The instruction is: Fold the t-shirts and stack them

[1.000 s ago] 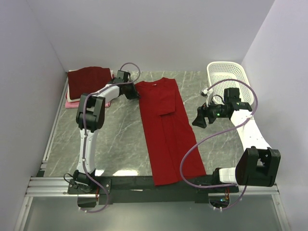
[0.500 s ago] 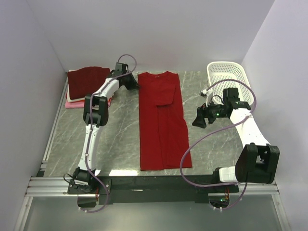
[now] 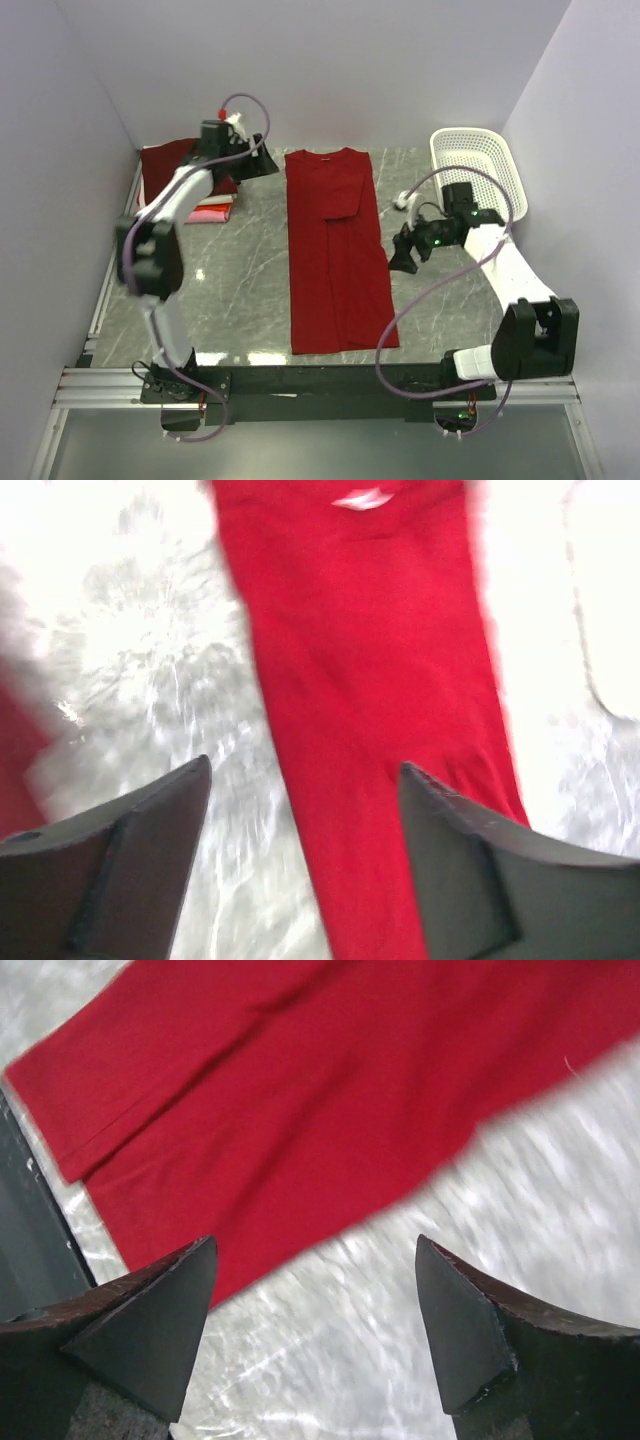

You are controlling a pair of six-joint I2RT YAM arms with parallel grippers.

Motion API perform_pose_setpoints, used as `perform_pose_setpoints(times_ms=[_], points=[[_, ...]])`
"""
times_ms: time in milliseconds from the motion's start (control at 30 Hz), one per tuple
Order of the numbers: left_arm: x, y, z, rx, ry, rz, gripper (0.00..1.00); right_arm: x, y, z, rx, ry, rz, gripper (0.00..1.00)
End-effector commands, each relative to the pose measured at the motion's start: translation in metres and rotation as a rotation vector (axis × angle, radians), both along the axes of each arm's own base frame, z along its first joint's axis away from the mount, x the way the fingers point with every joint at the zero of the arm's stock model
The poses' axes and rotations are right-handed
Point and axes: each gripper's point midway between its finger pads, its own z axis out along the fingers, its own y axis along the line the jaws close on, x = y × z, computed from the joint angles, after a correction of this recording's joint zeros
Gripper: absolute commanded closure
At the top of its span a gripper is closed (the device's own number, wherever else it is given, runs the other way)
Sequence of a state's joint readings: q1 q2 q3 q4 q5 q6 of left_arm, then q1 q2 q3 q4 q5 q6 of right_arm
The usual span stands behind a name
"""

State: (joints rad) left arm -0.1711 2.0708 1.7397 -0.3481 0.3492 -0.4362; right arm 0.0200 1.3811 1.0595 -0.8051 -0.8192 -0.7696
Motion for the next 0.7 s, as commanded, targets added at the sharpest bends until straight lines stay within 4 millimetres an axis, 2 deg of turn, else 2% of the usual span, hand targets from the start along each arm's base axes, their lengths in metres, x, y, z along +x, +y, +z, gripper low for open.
perform_pose_setpoints(times_ms=[0,33,67,100,133,167,200,233,267,333,367,400,433,467,500,533,567,633,667], points=[[-0.040,0.013,0.119,0.090,-0.437,-0.095,0.18,-0.025,0.029,0.020,-0.022,-0.199,0.194,0.13],[-0.064,0.016,0.159,0.080,-0.541,-0.097,0.10,-0.034,0.042,0.021,-0.022,-0.252,0.263,0.13],[-0.078,0.015,0.163,0.066,-0.565,-0.121,0.06,-0.037,0.045,0.022,-0.027,-0.338,0.274,0.12],[-0.093,0.015,0.149,0.056,-0.558,-0.145,0.04,-0.040,0.049,0.022,-0.023,-0.378,0.288,0.11],[-0.115,0.014,0.164,0.041,-0.599,-0.177,0.02,-0.042,0.052,0.024,-0.021,-0.420,0.296,0.10],[-0.135,0.005,0.147,0.017,-0.576,-0.259,0.01,-0.047,0.057,0.023,-0.013,-0.472,0.315,0.10],[-0.147,0.003,0.145,0.011,-0.581,-0.292,0.01,-0.051,0.058,0.021,-0.004,-0.478,0.320,0.10],[-0.164,0.000,0.153,0.004,-0.619,-0.334,0.01,-0.059,0.059,0.013,0.004,-0.461,0.337,0.09],[-0.176,-0.001,0.139,0.005,-0.603,-0.365,0.01,-0.064,0.062,0.011,0.011,-0.452,0.361,0.09],[-0.204,-0.009,0.138,0.048,-0.644,-0.407,0.01,-0.077,0.063,0.003,-0.003,-0.383,0.396,0.18],[-0.222,-0.024,0.118,0.134,-0.682,-0.503,0.01,-0.080,0.065,0.002,-0.017,-0.375,0.425,0.23],[-0.227,-0.023,0.109,0.222,-0.707,-0.497,0.01,-0.082,0.064,0.000,-0.030,-0.376,0.435,0.23],[-0.243,-0.027,0.109,0.269,-0.756,-0.530,0.01,-0.083,0.063,-0.003,-0.049,-0.383,0.433,0.23],[-0.256,-0.027,0.077,0.364,-0.753,-0.604,0.01,-0.085,0.061,-0.008,-0.071,-0.400,0.437,0.22],[-0.274,-0.040,0.066,0.401,-0.775,-0.664,0.01,-0.085,0.058,-0.013,-0.121,-0.432,0.463,0.21],[-0.287,-0.041,0.067,0.443,-0.837,-0.704,0.01,-0.087,0.056,-0.020,-0.140,-0.430,0.472,0.20],[-0.307,-0.051,0.046,0.445,-0.830,-0.779,0.00,-0.089,0.055,-0.024,-0.152,-0.432,0.484,0.20],[-0.320,-0.050,0.041,0.463,-0.861,-0.790,0.01,-0.092,0.052,-0.036,-0.179,-0.436,0.515,0.20],[-0.332,-0.055,0.029,0.469,-0.854,-0.835,0.01,-0.093,0.052,-0.041,-0.191,-0.434,0.529,0.19]])
